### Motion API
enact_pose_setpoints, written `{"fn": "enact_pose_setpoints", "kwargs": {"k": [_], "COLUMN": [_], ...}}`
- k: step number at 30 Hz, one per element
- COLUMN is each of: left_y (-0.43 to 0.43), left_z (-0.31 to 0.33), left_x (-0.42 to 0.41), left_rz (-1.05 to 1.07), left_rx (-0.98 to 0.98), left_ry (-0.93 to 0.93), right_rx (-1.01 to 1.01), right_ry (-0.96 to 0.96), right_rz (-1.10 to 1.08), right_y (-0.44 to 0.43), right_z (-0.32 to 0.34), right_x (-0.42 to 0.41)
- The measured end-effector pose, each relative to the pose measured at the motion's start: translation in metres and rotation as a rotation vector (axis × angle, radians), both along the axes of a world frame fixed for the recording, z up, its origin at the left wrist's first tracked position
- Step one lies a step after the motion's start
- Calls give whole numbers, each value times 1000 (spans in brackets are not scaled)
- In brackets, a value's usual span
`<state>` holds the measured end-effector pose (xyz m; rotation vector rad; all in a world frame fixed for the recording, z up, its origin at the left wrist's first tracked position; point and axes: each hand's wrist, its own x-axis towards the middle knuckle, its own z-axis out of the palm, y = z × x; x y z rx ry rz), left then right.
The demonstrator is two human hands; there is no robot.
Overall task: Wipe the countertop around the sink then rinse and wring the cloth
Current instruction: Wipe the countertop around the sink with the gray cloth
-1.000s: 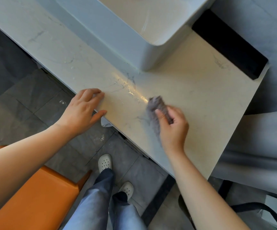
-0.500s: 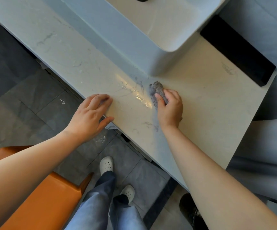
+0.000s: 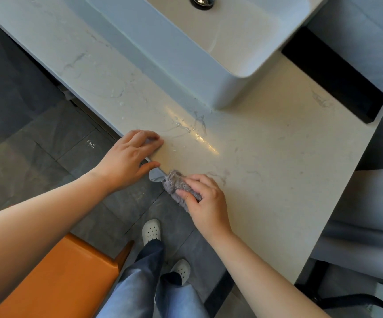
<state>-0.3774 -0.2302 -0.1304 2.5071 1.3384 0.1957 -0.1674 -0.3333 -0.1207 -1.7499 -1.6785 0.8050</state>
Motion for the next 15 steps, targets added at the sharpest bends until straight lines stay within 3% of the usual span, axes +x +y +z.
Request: {"fn": "enact_pose_setpoints", "kwargs": {"k": [5, 9, 15], "left_y": [-2, -4, -3], "left_z": [-3, -5, -7], "left_x": [1, 2, 2], "left_rz": [15, 28, 32], "left_rx": [17, 27, 38], "left_ry": [-33, -45, -69], "right_rx": [92, 180, 102], "right_ry": [131, 27, -55], "right_rz": [-165, -425, -429], "right_y": [19, 80, 139], "right_z": [25, 22, -8], "right_x": [25, 70, 84]}}
